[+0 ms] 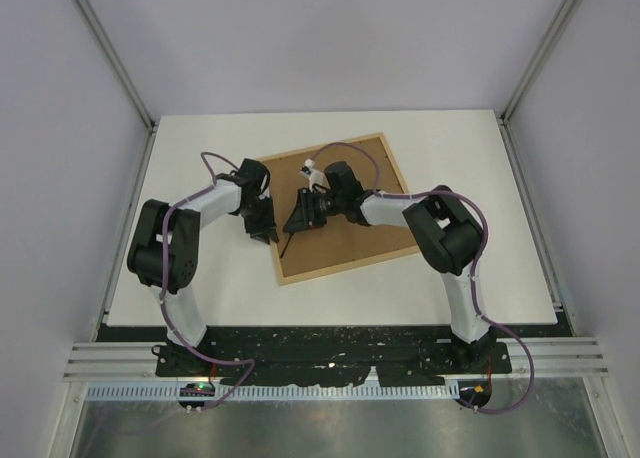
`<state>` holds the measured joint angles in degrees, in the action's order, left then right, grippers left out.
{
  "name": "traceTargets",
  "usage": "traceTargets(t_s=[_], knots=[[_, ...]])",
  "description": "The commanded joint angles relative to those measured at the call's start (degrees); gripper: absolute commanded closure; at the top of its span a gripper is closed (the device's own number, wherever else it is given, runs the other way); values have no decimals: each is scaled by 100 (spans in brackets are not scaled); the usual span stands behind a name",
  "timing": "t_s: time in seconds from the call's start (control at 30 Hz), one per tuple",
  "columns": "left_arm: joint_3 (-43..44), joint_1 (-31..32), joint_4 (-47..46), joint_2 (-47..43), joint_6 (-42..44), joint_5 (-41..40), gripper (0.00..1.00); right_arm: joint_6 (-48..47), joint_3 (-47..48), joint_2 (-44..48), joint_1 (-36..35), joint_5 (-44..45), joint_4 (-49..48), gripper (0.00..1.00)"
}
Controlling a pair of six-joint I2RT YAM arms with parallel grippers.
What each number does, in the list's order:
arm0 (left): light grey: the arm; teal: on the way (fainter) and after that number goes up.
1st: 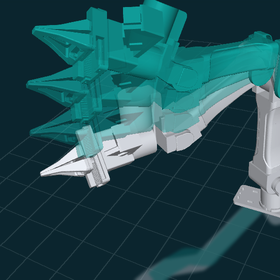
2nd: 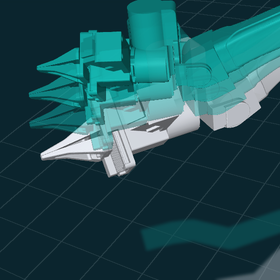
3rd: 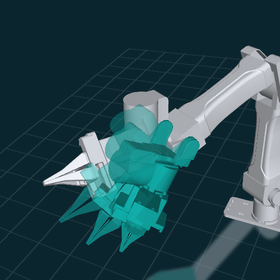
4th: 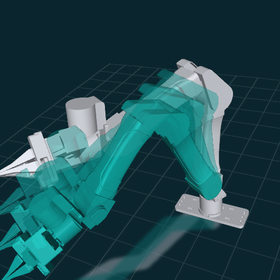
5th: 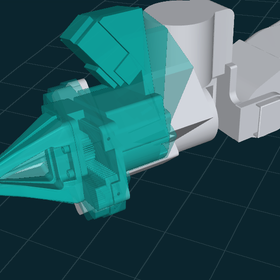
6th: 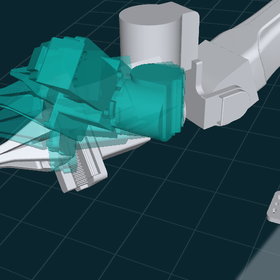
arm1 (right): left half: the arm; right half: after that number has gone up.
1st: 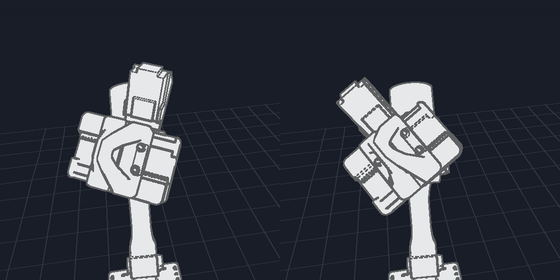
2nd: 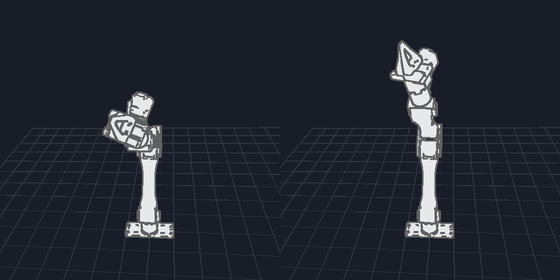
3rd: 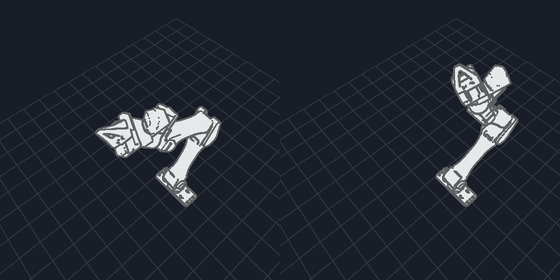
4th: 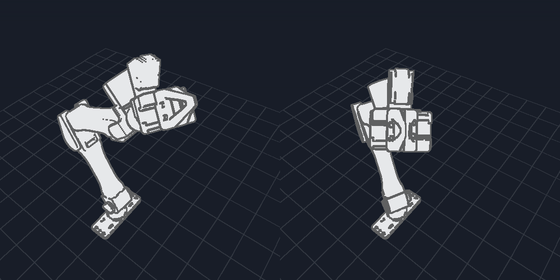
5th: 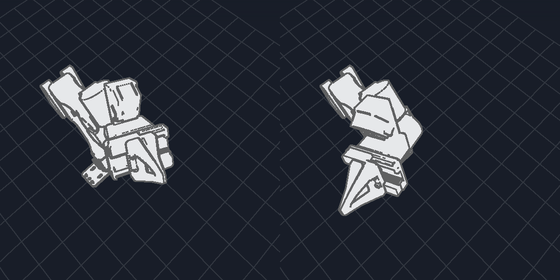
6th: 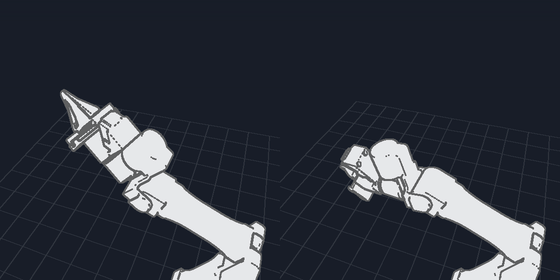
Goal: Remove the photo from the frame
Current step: Release the photo frame item from the photo frame.
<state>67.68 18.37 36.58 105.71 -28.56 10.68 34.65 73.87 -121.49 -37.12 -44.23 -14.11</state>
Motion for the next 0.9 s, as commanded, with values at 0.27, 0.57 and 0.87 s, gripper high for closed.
traceTargets(t_s=[0.27, 0.57, 0.87], knots=[[-150, 140, -309, 143, 131, -461, 100, -204, 786, 205, -770, -499, 997, 92], [-141, 193, -309, 46, 157, -549, 100, -459, 1464, 47, -911, -324, 1762, 92], [17, 36, -274, -454, 324, -357, 93, -477, 1209, 424, 98, -701, 1596, 92]])
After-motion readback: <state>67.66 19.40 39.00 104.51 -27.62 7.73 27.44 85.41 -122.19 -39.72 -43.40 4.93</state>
